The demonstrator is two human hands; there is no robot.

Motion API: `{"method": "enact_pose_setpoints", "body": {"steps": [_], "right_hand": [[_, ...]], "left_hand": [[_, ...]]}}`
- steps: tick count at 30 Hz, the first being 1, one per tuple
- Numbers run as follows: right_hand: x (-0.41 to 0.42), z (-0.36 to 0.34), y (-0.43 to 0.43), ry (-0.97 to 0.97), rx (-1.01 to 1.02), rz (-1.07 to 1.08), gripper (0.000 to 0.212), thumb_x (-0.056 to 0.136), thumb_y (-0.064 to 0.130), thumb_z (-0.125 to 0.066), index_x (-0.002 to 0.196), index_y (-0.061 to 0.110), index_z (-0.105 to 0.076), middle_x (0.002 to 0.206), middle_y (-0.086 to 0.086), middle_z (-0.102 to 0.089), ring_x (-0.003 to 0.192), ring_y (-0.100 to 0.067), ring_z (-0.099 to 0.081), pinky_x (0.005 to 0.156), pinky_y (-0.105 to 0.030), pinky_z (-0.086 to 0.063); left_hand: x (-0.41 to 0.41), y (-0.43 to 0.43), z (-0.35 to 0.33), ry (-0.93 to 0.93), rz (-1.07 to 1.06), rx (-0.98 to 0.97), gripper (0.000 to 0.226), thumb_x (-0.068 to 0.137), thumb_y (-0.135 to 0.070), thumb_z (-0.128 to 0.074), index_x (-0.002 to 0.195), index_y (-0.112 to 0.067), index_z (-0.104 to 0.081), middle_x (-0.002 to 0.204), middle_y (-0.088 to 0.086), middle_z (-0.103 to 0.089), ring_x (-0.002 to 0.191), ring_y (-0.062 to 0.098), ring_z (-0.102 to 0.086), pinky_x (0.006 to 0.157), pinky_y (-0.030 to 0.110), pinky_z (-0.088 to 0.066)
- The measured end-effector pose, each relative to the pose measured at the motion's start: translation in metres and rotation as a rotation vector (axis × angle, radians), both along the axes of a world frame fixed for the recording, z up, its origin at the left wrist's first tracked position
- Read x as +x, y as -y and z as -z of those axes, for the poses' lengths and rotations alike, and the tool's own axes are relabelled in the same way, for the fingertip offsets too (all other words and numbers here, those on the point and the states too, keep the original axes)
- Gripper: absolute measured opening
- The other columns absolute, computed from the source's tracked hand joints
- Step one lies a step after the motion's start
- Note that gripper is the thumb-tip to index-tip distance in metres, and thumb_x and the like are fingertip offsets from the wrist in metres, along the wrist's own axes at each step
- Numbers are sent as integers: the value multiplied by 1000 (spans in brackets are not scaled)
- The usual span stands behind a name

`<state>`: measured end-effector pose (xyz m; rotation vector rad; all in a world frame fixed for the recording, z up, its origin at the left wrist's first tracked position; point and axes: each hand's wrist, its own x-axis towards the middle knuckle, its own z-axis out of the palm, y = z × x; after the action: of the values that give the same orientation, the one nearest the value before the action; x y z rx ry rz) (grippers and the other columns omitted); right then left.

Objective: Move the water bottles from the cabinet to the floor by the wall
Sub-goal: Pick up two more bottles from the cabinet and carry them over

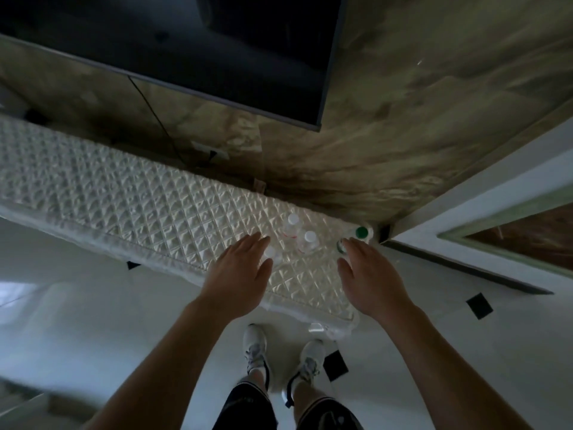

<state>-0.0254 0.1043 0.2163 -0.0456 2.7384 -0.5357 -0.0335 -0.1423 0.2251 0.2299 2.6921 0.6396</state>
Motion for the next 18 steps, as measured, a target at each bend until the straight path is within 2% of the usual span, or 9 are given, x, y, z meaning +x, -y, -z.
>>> {"method": "enact_pose_setpoints", "body": {"steps": [3,7,12,18], "right_hand": [[-9,37,6,36,-28,7,53,100,38,-35,146,13,-32,151,-7,-38,138,-21,-35,112,-37,-32],[-21,86,18,57,-99,51,56,98,41,-39,147,16,-29,152,-5,-35,139,-20,-34,110,-37,-32],[-38,146,24,5,-198,122,74,91,48,-55,150,18,-22,156,-2,-27,143,-17,-26,112,-36,-29],[-58,215,24,53,-321,249,93,79,53,-69,151,27,-17,157,4,-25,141,-13,-27,106,-29,-28]], "left_hand": [[-7,8,33,28,16,13,60,97,-49,-39,150,-24,-26,158,-3,-26,144,14,-24,116,39,-27],[-15,19,78,100,11,47,79,87,-61,-52,151,-27,-20,158,-7,-24,143,13,-27,113,37,-30],[-31,26,136,164,-29,103,100,74,-57,-72,151,-31,-15,157,-10,-24,137,14,-36,105,34,-37],[-52,25,210,184,-70,162,112,65,-47,-84,151,-35,-14,157,-9,-24,139,15,-31,105,33,-32]]}}
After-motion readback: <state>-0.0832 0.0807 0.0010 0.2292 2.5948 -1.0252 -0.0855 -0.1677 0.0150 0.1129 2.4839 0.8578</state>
